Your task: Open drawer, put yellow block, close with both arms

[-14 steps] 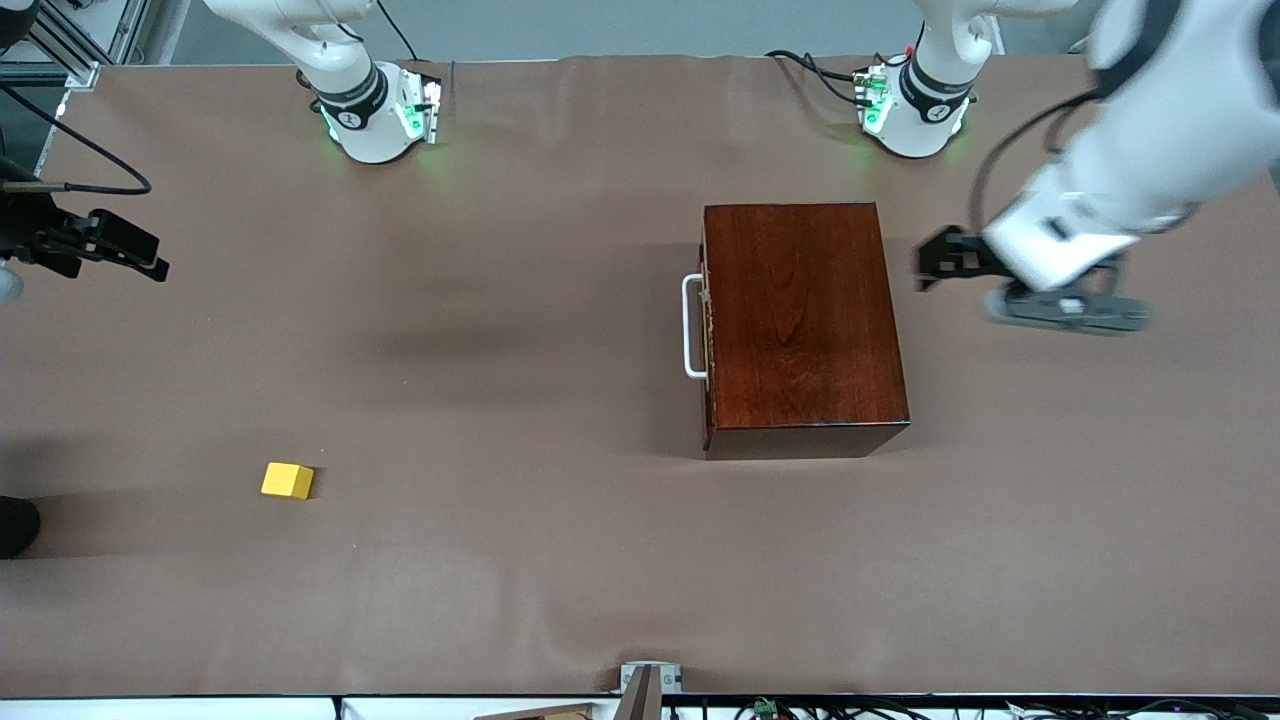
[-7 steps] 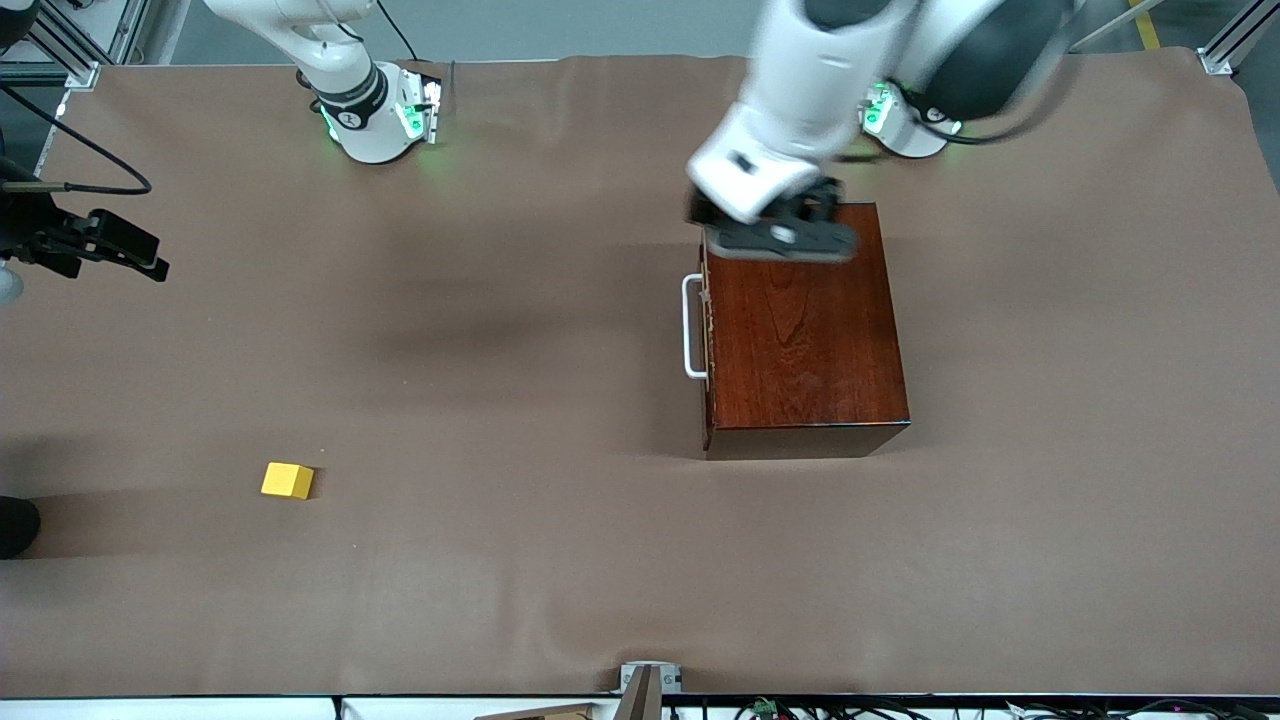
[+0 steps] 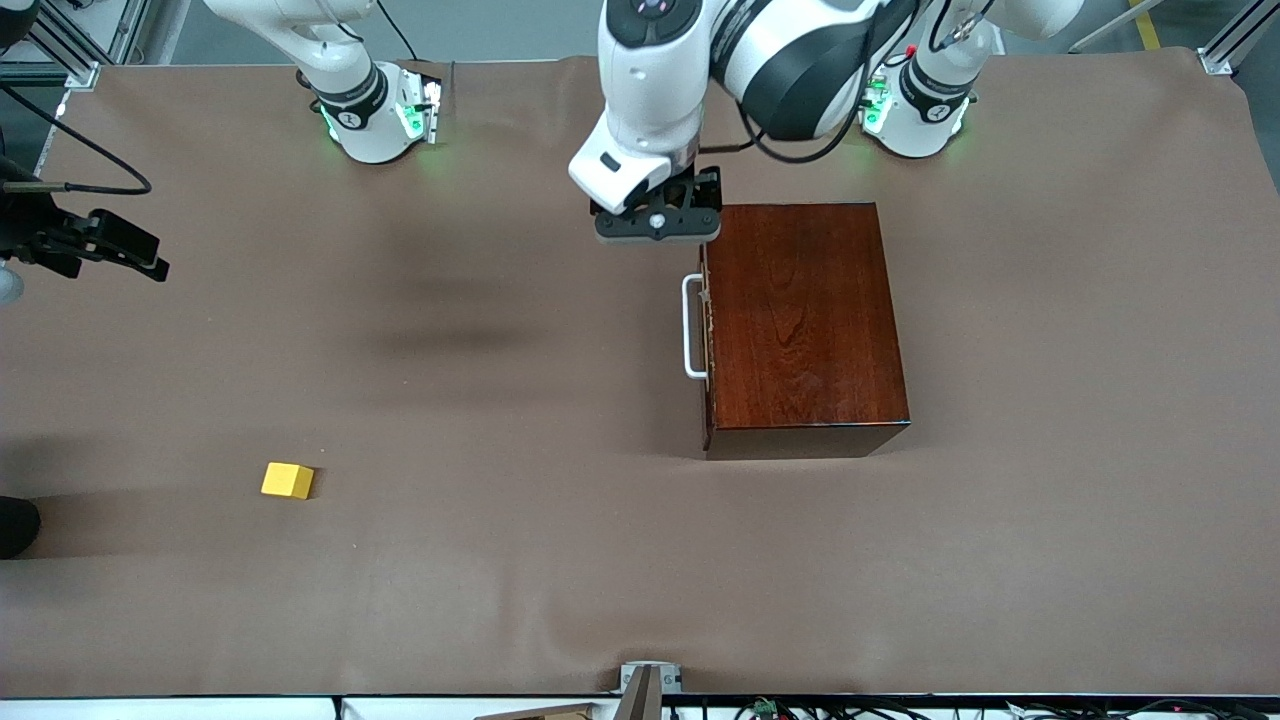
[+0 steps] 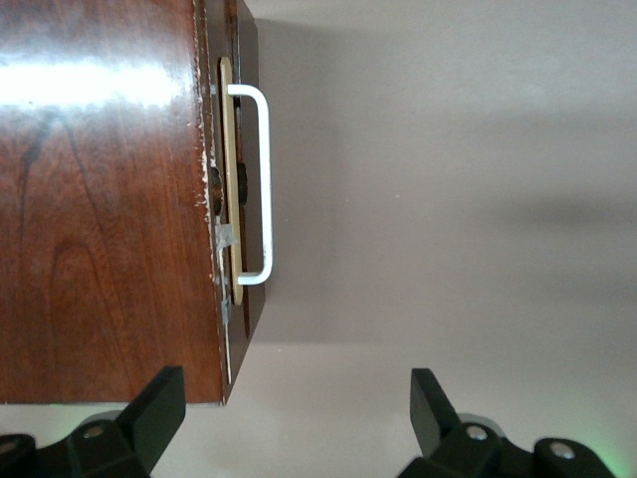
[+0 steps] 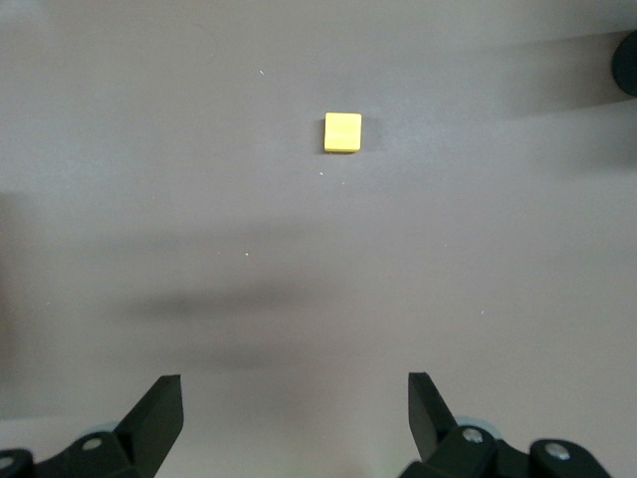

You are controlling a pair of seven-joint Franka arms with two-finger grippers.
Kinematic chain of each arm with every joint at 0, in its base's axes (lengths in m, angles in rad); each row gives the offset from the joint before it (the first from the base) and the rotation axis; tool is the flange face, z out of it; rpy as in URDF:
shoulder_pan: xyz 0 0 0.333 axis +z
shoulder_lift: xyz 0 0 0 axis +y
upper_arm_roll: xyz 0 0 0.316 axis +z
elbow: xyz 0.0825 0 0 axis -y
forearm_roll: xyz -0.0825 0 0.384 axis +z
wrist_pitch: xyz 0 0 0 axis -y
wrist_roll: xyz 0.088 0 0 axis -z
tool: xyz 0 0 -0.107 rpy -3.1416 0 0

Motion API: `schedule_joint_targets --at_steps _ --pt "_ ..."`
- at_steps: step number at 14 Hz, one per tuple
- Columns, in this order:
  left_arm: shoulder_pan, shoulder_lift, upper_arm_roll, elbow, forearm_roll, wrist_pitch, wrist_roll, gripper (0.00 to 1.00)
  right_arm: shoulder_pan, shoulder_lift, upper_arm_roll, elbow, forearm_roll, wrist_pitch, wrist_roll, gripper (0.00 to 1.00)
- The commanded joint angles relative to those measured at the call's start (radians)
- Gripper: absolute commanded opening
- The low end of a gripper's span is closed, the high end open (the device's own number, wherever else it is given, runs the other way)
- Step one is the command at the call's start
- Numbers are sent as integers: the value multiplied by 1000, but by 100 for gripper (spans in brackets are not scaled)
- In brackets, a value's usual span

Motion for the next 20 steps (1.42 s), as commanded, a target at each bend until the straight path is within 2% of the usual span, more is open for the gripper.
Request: schedule_joint_targets --at_steps 1,5,9,16,20 --pt "-70 88 15 39 123 5 -10 100 -16 3 13 10 -6 -3 6 100" --pt "-82 166 19 39 142 28 -10 100 -19 3 15 9 -6 -3 6 100" --pt "-85 232 16 37 288 28 -4 100 -19 12 15 9 -6 -3 6 100" --pt "-79 290 16 36 289 90 -9 100 -19 38 15 10 -15 -3 9 100" --pt "-74 309 18 33 298 91 -3 100 -20 99 15 13 -27 11 6 100"
